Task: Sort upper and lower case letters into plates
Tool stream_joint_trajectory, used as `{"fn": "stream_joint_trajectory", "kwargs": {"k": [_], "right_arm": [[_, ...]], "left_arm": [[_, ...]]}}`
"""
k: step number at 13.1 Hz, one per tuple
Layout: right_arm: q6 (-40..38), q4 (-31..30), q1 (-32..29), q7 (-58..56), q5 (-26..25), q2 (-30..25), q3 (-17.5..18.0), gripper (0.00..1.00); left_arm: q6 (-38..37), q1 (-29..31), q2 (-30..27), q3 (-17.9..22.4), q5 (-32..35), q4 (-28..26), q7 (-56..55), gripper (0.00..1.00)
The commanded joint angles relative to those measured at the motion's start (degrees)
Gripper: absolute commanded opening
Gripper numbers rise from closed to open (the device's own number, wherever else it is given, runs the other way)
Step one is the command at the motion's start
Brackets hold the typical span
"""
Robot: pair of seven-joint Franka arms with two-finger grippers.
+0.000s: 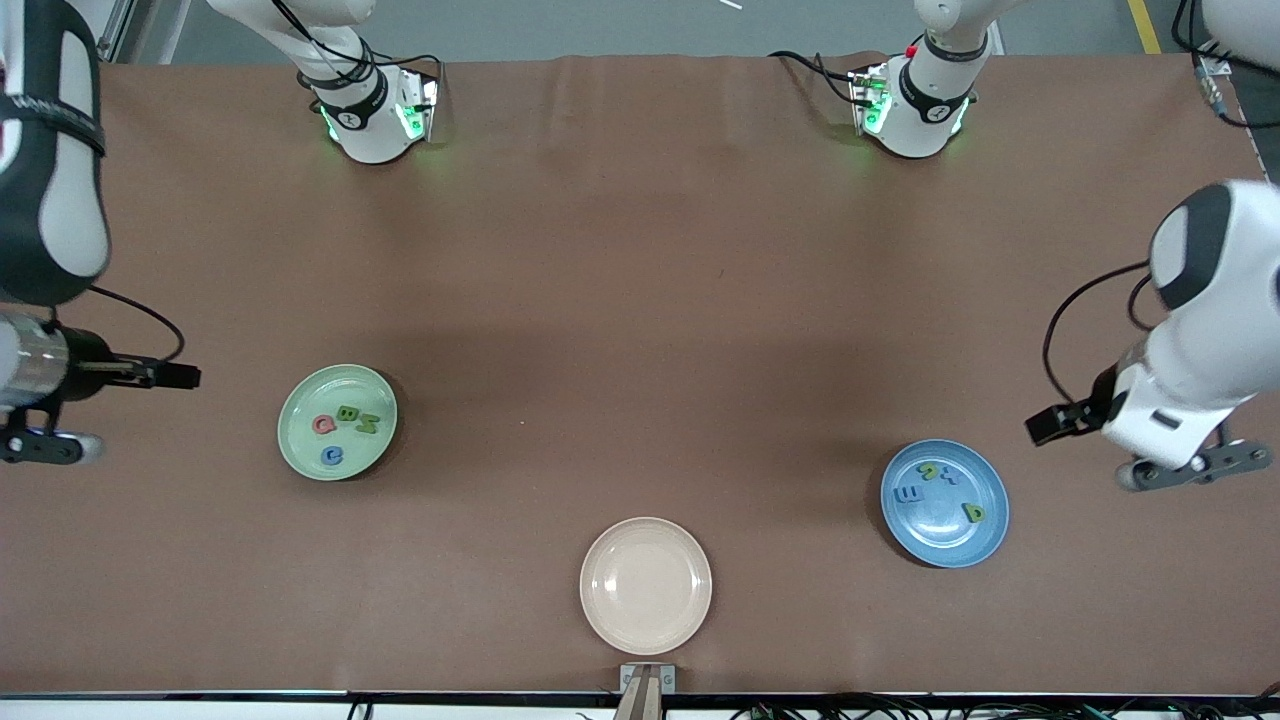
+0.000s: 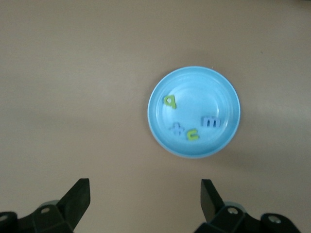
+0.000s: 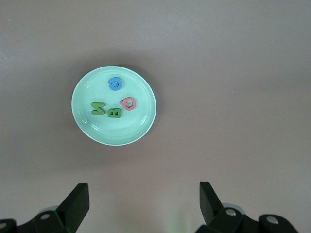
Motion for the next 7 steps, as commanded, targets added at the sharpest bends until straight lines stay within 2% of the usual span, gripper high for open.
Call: {"fn": "stream_joint_trajectory", "kwargs": {"k": [1,3,5,6,7], "right_arm": [[-1.86,2.06,-0.17,0.09,-0.60,0.54,1.11,1.00],[-4.05,1.97,1.15,0.35,-0.51,-0.60,1.02,1.00],[-4.07,1.27,-0.16,-0.08,3.51,-2.62,0.85,1.00],[-3.54,0.75,-0.78,-0.26,5.28,-3.50,0.76,1.00],[-2.84,-0.91,-1.13,-0.44,5.55,-4.72,0.76,1.00]], "left_arm": [[-7.43,0.55,-4.93,-0.53,-2.30,2.46,4.57,1.00],[-10.53,0.55,-8.00,-0.44,-4.93,4.58,5.90,1.00],[-12.11,-0.15,-12.20,0.61,-8.17,4.24,8.34,1.00],[-12.99,-2.16,-14.06,2.79,-9.41,3.80,9.41,1.00],[-14.91,-6.18,-15.04,6.99,-10.29,3.80,9.76,1.00]]}}
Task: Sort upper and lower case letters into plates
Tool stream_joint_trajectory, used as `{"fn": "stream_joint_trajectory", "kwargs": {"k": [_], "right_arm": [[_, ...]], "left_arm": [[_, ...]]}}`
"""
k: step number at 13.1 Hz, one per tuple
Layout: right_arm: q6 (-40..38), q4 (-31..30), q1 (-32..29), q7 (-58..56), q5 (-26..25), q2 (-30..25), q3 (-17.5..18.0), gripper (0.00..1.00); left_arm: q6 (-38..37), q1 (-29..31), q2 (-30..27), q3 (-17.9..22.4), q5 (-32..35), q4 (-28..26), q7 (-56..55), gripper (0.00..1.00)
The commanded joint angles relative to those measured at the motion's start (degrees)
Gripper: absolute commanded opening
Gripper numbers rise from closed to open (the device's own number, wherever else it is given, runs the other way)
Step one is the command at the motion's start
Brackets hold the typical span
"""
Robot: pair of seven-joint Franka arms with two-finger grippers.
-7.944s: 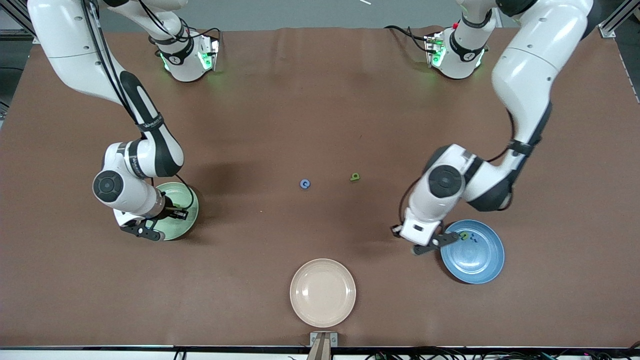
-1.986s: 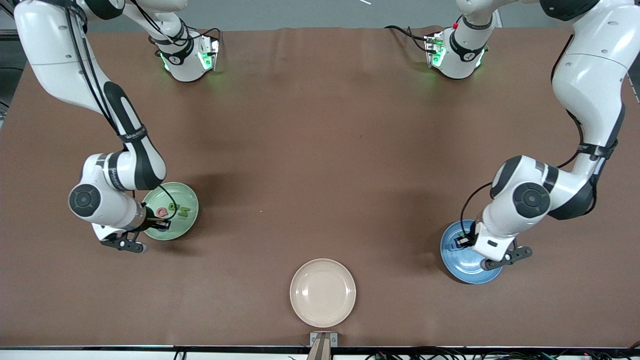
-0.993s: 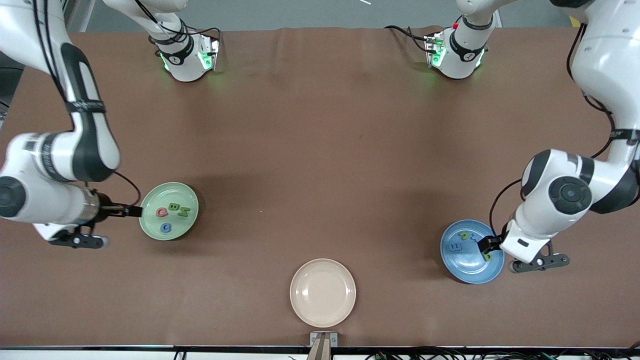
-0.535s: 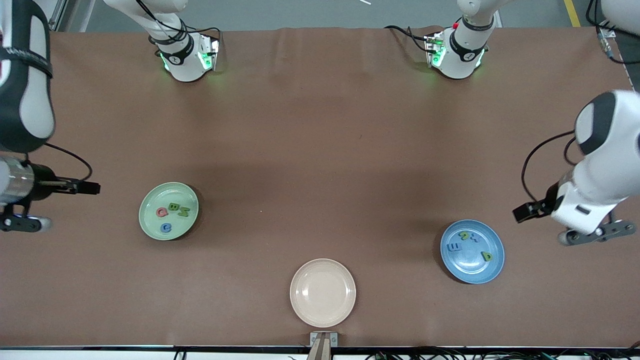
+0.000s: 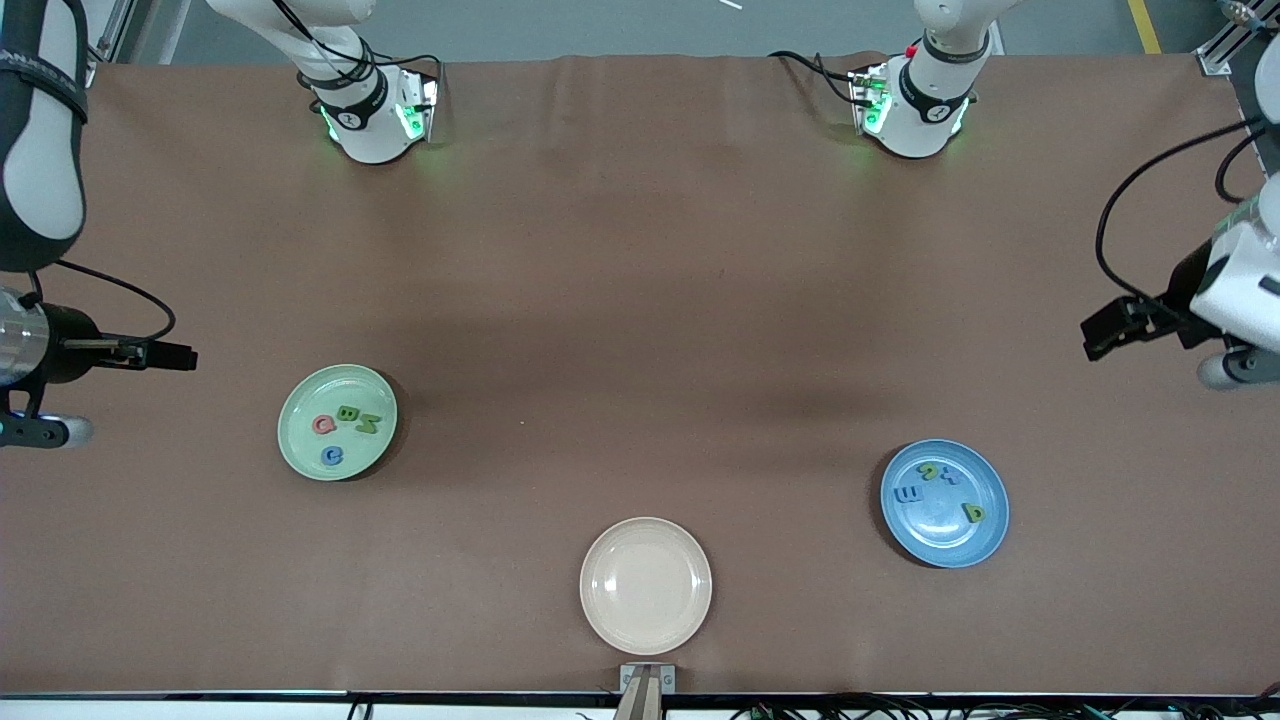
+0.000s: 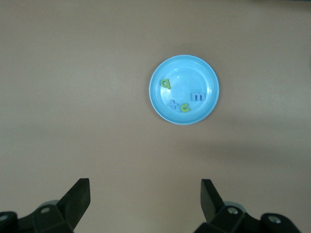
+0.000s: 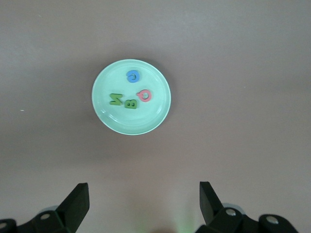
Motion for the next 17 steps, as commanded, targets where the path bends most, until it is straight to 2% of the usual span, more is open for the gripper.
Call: {"fn": "stream_joint_trajectory", "kwargs": {"k": [1,3,4,7,10,11,13,17], "right_arm": [[2.50,-6.14,-1.11,-0.55,2.19,-5.76,-0.12,1.00],[8.03,-14.83,-1.10,-0.64,2.19,-11.55,-0.04,1.00],[10.67,-18.53,-0.93,-0.64,2.19,-13.93,-0.04,1.00],[11.84,-20.67,0.73,-0.64,2.19,-15.97,-1.00,1.00],[11.75,-21.89,4.25,-0.64,2.20,-17.81,-4.16,1.00],[11.75,-22.42,4.43,-0.64,2.19,-18.34,-4.43,1.00],[11.93,-23.56,4.52,-0.64,2.20,-19.31,-4.52,1.00],[12.46,-24.36,4.17,-1.95,2.37,-20.02,-4.87,1.00]], "left_arm": [[-3.91,-9.49,-5.73,11.34,-5.20,-1.25,2.86,1.00],[-4.54,-16.27,-8.73,20.06,-11.26,-3.88,4.00,1.00],[-4.71,-19.00,-10.14,22.80,-12.51,-5.64,4.09,1.00],[-4.54,-26.30,-13.39,28.70,-12.61,-9.95,4.01,1.00],[-3.14,-27.46,-16.64,29.50,-12.61,-14.34,4.09,1.00],[-2.61,-27.46,-17.26,29.85,-12.61,-15.22,4.09,1.00],[-2.34,-30.79,-17.80,33.79,-12.26,-15.32,4.09,1.00],[-2.17,-30.89,-18.41,33.81,-11.73,-15.85,4.27,1.00]]}}
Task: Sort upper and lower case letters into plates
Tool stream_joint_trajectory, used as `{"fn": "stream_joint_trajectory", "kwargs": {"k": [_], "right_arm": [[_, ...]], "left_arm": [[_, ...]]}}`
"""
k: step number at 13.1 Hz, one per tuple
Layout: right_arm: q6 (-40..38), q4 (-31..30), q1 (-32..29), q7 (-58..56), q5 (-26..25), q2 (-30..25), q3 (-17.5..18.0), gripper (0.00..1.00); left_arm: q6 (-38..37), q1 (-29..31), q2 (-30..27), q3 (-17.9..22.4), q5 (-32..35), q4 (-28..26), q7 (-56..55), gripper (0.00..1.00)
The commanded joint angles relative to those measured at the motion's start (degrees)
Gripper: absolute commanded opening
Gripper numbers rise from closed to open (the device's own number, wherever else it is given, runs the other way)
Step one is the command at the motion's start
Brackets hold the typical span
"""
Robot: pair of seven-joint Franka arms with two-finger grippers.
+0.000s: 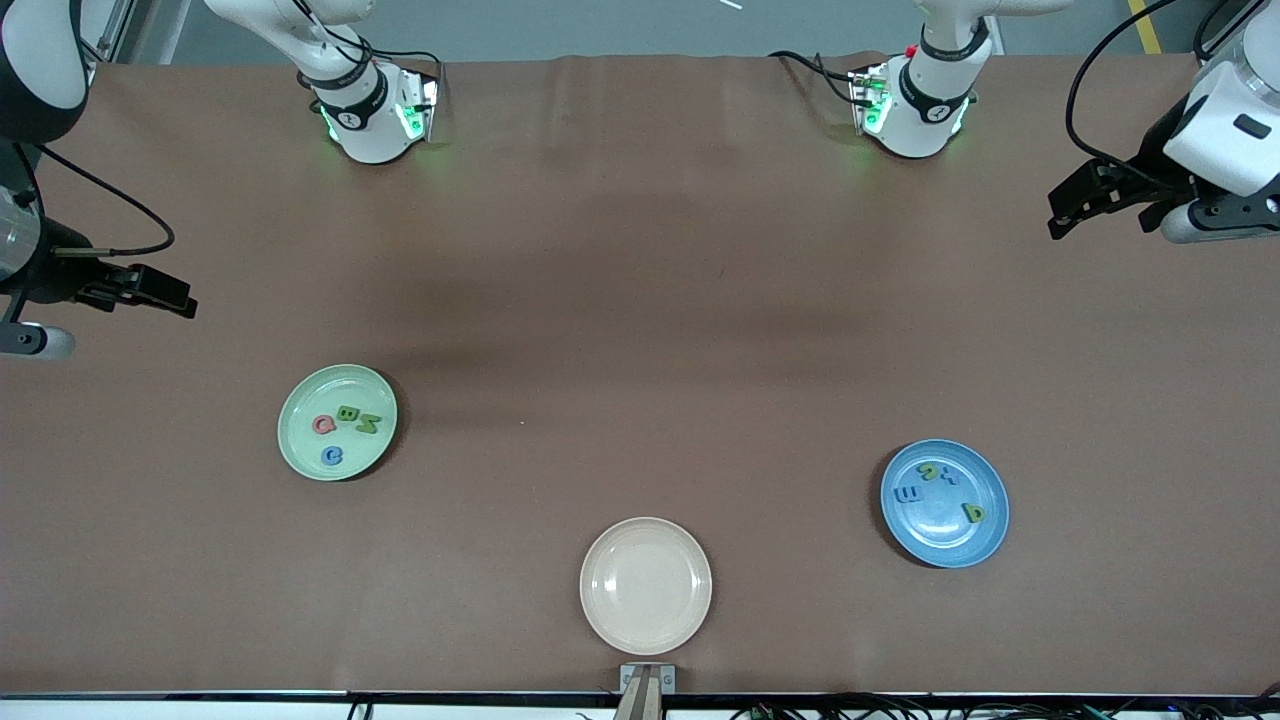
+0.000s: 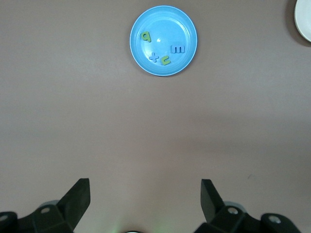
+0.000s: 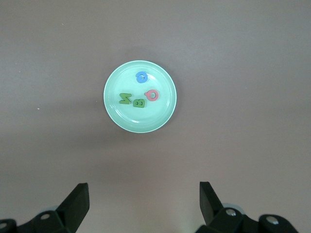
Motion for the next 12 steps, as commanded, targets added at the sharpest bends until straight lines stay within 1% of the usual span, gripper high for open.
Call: {"fn": "stream_joint_trajectory", "kwargs": {"k": [1,3,6,10,12], "right_arm": [[1.28,-3.05,0.19,-1.36,0.84,-2.51,-0.80,1.00],[1.62,-4.10,0.19,-1.44,0.93,-3.38,-0.89,1.00],[3.65,-6.91,0.10,-2.15,0.93,-5.14,-0.89,1.00],[4.00,-7.01,0.10,-2.24,0.93,-5.41,-1.06,1.00],[4.87,-8.49,0.10,-2.24,0.93,-6.89,-1.06,1.00]], "left_arm": [[1.35,-0.77,-1.50,0.63,0.53,-1.63,1.19,1.00],[2.92,-0.77,-1.15,0.28,2.03,-1.54,1.45,1.00],[4.08,-0.86,-0.44,0.19,2.03,-1.11,1.46,1.00],[4.08,-0.86,0.44,0.19,1.95,-0.14,1.46,1.00],[3.91,-1.29,1.40,0.19,2.03,1.97,1.19,1.00]]}}
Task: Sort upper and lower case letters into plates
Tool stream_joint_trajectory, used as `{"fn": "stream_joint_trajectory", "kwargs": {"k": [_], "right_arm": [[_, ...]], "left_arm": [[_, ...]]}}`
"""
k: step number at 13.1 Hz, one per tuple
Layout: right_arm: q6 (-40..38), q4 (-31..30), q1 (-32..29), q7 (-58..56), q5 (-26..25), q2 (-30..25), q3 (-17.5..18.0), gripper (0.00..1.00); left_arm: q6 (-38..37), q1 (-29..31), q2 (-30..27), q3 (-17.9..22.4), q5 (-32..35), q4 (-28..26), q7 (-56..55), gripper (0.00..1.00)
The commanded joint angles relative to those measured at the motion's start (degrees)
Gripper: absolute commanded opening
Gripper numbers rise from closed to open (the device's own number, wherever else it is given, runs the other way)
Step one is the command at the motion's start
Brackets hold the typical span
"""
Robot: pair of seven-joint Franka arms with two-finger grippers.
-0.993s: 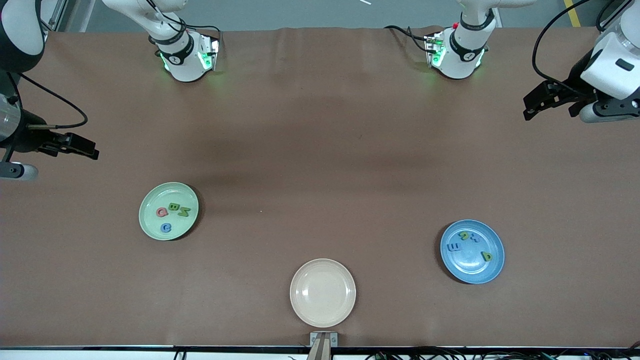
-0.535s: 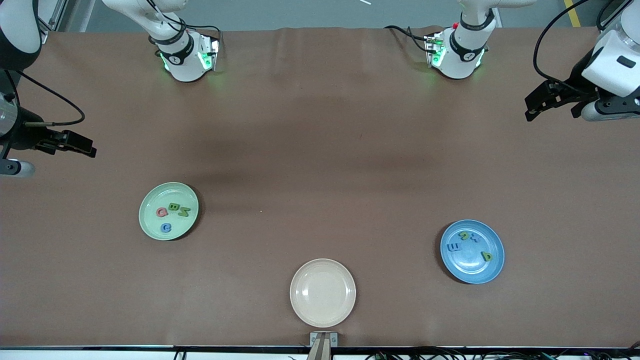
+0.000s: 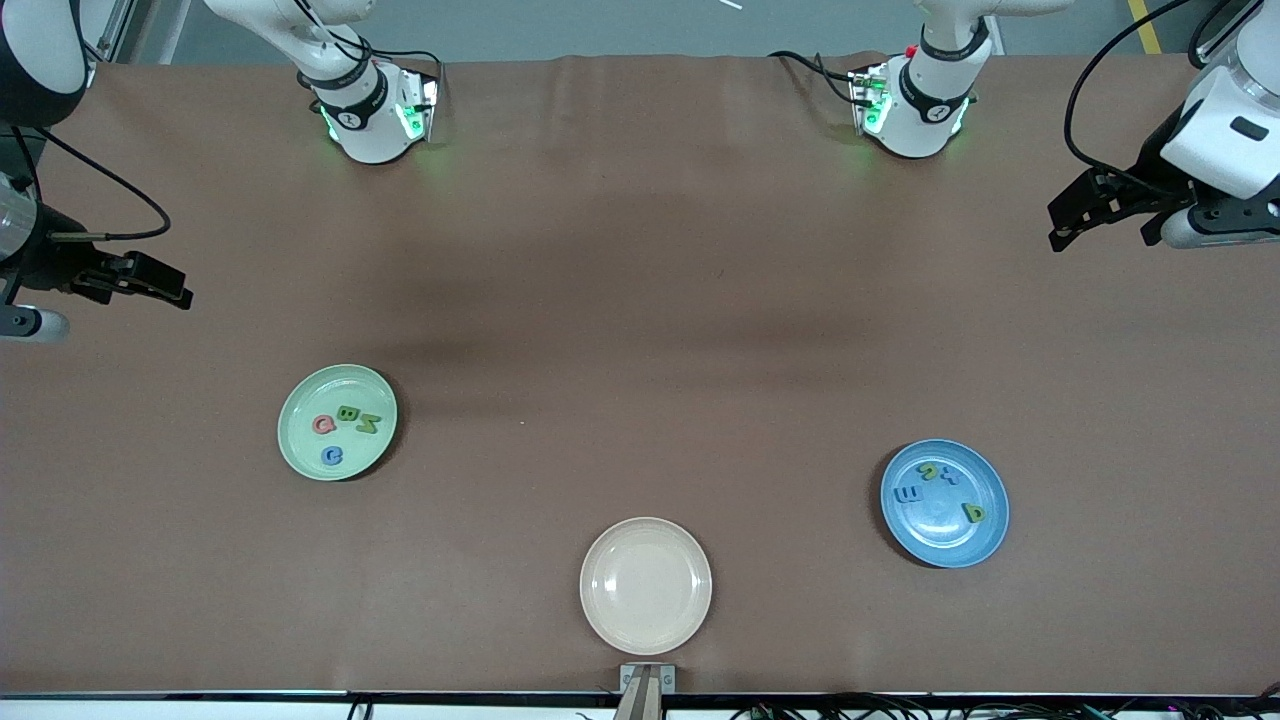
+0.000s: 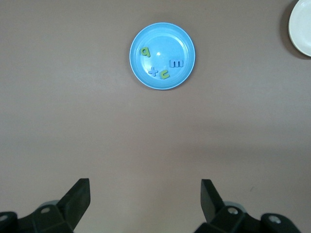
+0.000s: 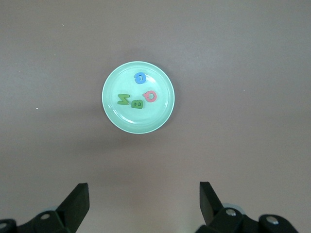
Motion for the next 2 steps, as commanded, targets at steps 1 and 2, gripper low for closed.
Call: {"fn": "stream_joint_trajectory", "kwargs": {"k": [1,2], "right_arm": [[2.85,-5.73,0.10,-0.97,0.71,-4.91,-0.35,1.00],[3.73,-7.14,0.10,-0.97,0.71,-5.80,-0.44,1.00]], "left_arm": [[-0.22,-0.91,1.22,0.25,1.17,2.42,0.82,1.00],[-0.31,-0.91,1.22,0.25,1.17,2.42,0.82,1.00]]}}
